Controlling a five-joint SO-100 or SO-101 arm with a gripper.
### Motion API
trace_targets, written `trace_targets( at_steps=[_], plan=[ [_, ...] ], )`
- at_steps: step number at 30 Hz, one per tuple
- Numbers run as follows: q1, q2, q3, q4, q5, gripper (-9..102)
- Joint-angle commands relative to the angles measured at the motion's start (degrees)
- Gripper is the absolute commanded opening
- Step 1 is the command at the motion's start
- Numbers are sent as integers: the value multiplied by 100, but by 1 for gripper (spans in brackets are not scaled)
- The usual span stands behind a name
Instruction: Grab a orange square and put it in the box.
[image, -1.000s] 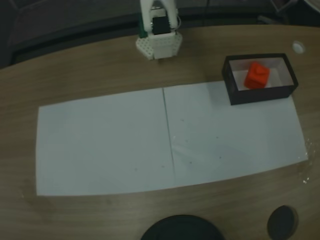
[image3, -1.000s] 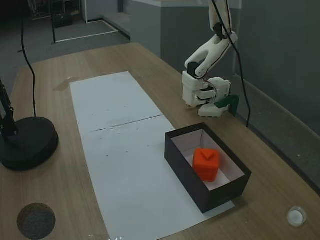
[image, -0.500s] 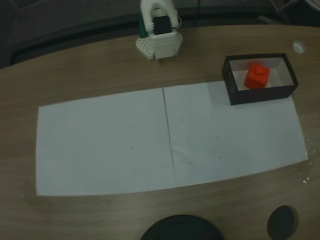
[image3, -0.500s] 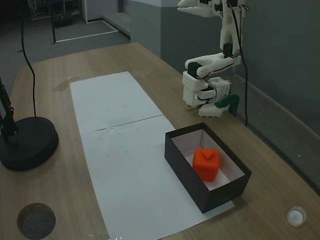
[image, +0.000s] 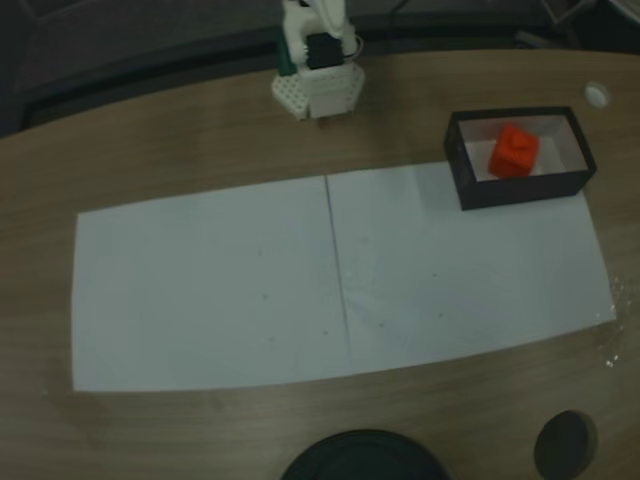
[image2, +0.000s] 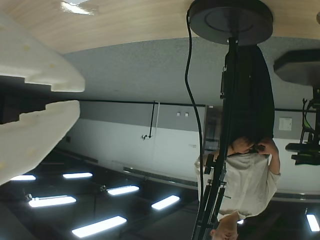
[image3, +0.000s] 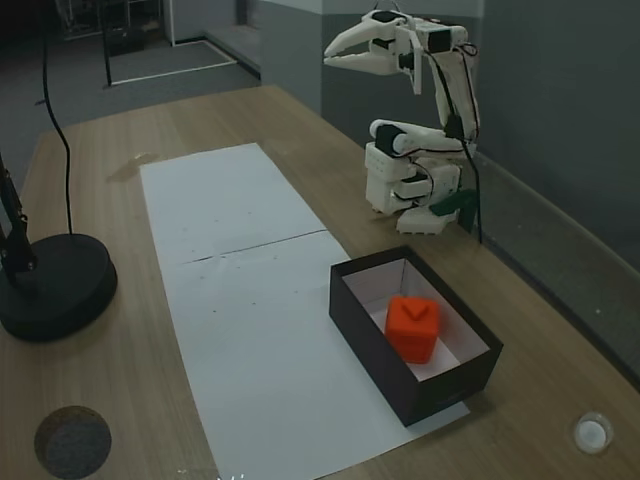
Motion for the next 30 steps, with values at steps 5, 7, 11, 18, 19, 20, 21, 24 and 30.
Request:
trace_targets(
  at_steps=[5, 7, 11, 18, 19, 20, 21, 24, 30],
  plan=[
    [35, 167, 1371, -861, 44, 0],
    [35, 167, 1775, -1134, 149, 0],
    [132, 167, 2637, -1477, 598, 0],
    [606, 167, 4210, -1784, 791, 0],
    [615, 167, 4368, -1758, 791, 0],
    [615, 167, 4500, -1740, 791, 0],
    [606, 167, 4605, -1731, 791, 0],
    [580, 158, 4808, -1644, 791, 0],
    [562, 158, 4676, -809, 782, 0]
  ],
)
